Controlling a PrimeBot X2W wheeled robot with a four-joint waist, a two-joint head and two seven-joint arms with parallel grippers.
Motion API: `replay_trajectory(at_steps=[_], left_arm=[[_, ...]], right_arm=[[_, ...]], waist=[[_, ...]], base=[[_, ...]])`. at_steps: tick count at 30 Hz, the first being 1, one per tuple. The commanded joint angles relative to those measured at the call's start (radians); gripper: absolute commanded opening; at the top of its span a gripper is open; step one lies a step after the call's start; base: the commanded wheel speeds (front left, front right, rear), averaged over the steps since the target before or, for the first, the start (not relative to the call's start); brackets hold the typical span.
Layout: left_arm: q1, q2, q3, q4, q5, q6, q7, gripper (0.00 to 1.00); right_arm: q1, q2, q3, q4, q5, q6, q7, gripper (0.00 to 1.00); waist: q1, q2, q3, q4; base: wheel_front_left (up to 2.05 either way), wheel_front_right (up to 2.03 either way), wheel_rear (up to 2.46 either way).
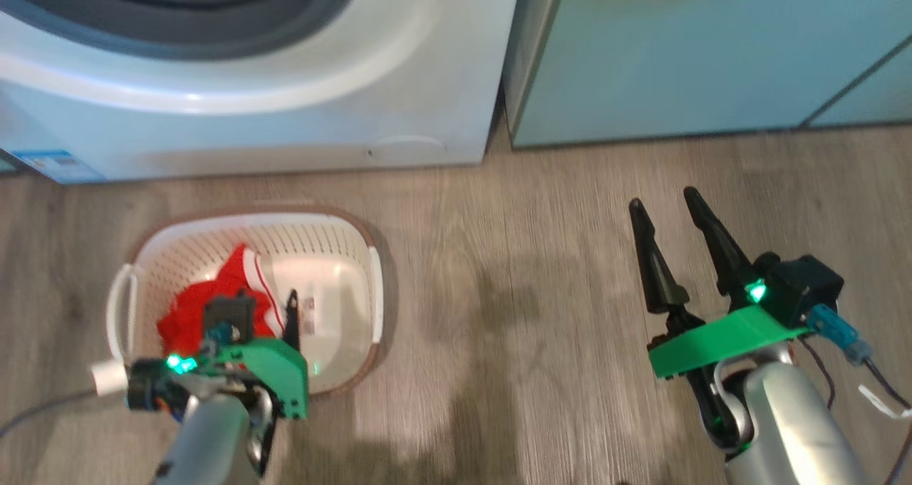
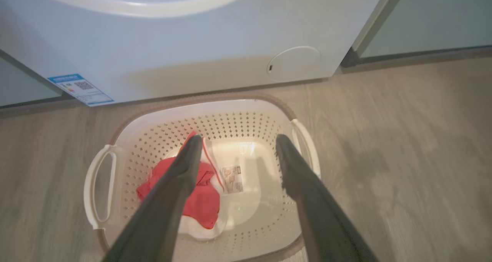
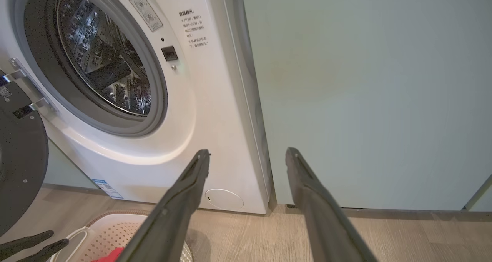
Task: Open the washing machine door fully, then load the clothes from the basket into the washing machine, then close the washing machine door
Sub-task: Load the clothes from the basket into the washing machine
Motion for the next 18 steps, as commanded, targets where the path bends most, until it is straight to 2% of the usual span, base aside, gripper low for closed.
replay_trajectory(at_steps=[1,12,18], left_arm=[[-0.05,0.032,0.022,0.015,0.014,-0.002,-0.005,1.0],[-0.311,0.118,-0.017,0.376,0.066,-0.021,0.002,1.0],[-0.423,0.159,-0.082,0.494,0.122,-0.041,0.08,1.0]], right_arm=[[-0.031,-0.001,0.027,-0.036,-0.01,0.0,-0.001,1.0],[-0.09,-0.001,0.055,-0.04,0.007,0.0,-0.011,1.0],[-0.115,-0.001,0.064,-0.037,0.018,0.0,-0.014,1.0]], waist=[[-0.0001,0.0,0.077,-0.015],[-0.0001,0.0,0.279,-0.073],[-0.0001,0.0,0.371,-0.096]], base=[[0.0,0.0,0.0],[0.0,0.0,0.0],[0.0,0.0,0.0]])
